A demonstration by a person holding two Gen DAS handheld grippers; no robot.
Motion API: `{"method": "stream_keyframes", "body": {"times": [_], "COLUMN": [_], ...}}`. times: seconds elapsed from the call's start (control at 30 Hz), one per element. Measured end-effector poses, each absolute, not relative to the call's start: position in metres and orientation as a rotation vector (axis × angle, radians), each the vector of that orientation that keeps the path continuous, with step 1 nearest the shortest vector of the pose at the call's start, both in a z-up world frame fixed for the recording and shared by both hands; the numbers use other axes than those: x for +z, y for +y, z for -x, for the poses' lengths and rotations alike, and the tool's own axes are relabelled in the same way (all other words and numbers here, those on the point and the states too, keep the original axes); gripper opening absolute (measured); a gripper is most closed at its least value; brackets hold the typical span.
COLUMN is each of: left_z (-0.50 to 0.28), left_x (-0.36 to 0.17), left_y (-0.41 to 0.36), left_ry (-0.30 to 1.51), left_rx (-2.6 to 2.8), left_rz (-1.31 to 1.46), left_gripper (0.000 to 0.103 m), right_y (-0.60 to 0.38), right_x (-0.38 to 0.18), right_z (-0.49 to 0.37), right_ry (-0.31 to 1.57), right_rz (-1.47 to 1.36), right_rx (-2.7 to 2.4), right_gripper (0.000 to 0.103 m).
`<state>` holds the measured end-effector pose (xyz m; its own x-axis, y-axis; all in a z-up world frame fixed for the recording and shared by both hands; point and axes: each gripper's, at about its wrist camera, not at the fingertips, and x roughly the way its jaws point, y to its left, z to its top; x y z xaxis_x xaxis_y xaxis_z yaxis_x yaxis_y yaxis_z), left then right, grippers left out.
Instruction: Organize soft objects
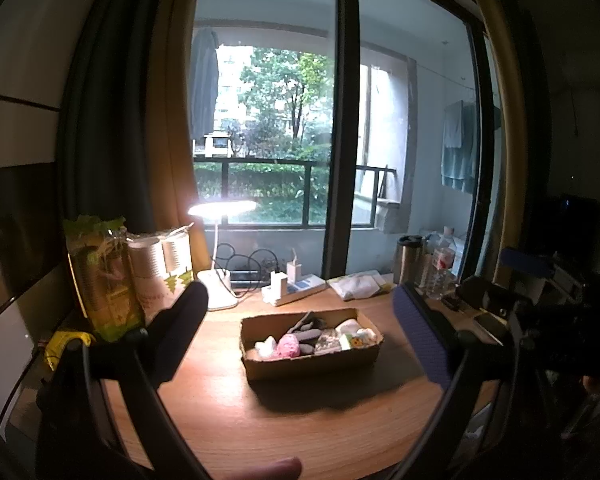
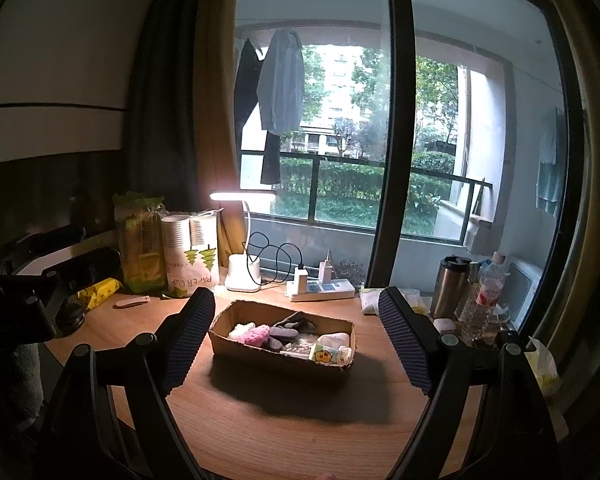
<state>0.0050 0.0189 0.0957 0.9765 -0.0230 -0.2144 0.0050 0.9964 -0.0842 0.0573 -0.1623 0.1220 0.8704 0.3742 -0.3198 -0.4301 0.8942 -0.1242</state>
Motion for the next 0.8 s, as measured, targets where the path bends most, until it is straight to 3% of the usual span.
{"method": "stream_keyframes", "body": {"times": [0.8], "left_z": [-0.007], "left_x": [0.0975], "left_y": [0.0201], "left_ry": [0.214], "left_rx": [-0.013], "left_rz": [0.072], "left_gripper": [0.094], "right_y": [-0.1627], "right_x": [0.1184], "right_z": [-0.06], "right_ry": [0.303], "right_rz": [0.193], "right_rx": [0.423], "right_gripper": [0.086]}}
